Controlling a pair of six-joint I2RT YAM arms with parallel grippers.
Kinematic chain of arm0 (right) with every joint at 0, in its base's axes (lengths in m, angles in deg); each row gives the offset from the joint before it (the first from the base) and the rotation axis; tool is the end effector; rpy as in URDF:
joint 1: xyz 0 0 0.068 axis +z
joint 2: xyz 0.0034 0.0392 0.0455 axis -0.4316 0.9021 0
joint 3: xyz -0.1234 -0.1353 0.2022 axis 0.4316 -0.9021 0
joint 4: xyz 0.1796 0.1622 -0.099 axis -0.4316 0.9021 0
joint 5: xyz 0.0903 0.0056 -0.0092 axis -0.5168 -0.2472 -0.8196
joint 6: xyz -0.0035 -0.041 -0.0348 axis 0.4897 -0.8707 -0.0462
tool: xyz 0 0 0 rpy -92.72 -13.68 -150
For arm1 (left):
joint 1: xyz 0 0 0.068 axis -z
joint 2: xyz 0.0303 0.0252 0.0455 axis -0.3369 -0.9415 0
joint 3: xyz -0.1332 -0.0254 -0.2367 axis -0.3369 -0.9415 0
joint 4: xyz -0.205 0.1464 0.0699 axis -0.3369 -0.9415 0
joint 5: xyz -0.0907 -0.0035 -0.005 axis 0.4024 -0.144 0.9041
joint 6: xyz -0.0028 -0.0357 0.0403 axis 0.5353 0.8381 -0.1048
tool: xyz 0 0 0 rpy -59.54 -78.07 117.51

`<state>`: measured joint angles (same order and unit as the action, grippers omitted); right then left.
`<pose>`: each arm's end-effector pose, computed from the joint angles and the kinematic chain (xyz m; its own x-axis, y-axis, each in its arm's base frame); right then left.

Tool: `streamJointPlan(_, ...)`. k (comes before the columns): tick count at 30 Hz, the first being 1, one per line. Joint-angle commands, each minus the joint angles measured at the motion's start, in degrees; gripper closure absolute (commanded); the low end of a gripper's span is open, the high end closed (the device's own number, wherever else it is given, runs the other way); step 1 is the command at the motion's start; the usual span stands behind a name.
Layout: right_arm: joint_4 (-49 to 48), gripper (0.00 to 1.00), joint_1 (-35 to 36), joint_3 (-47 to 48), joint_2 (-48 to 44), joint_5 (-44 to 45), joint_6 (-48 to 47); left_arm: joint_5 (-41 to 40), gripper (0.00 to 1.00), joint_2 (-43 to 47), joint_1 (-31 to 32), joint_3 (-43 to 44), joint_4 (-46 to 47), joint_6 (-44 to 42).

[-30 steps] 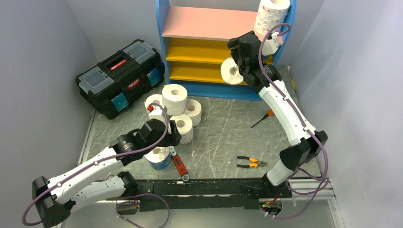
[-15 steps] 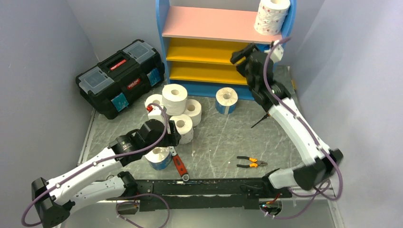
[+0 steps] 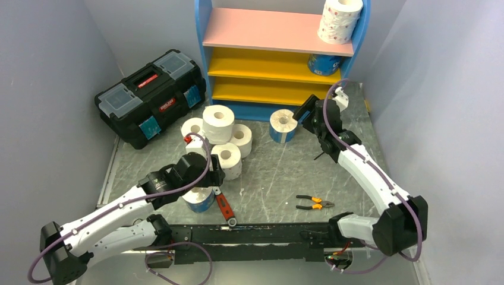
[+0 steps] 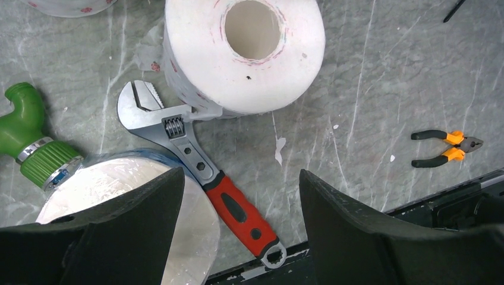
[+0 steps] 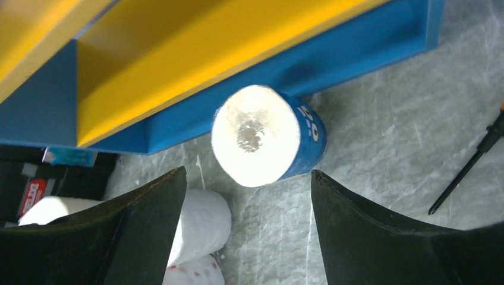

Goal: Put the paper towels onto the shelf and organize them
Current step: Pick up the paper towel from the center of the board.

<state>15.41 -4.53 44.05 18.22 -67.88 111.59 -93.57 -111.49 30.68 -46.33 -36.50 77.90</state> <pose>0.2579 0.0877 0.3258 -0.3436 0.5616 -0.7527 0.1993 0.8268 0.5260 0.1211 -0.1290 0.2669 -0.6954 -0.1778 -0.6963 0.1498 0.9118 -0.3824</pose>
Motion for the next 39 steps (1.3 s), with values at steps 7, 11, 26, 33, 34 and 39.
streamJointPlan(7, -10.83, 0.00, -7.85, -8.03, 4.99, -17.19, 12.50, 1.19, 0.23, 0.77, -0.09, -1.23, 3.67, 0.90)
streamJointPlan(11, -10.26, 0.03, -7.77, -6.77, 10.04, -19.81, 12.42, 0.88, 0.23, -0.14, -0.04, -1.10, 3.56, 0.77)
streamJointPlan(26, -13.09, 0.11, -7.68, -5.69, 16.86, -19.08, 15.02, 0.38, 0.23, -3.45, -0.08, -0.64, 4.20, 0.03)
streamJointPlan(33, -13.21, 0.12, -7.78, -4.46, 19.13, -17.62, 17.55, 0.53, 0.23, -4.31, -0.09, -0.55, 4.26, 0.02)
streamJointPlan(34, -13.23, 0.13, -7.79, -4.41, 19.44, -17.63, 17.99, 0.53, 0.23, -4.35, -0.10, -0.55, 4.27, 0.08)
streamJointPlan(39, -15.40, 0.17, -7.70, -3.94, 20.61, -16.02, 19.88, 0.61, 0.23, -4.44, -0.10, -0.55, 4.43, 0.11)
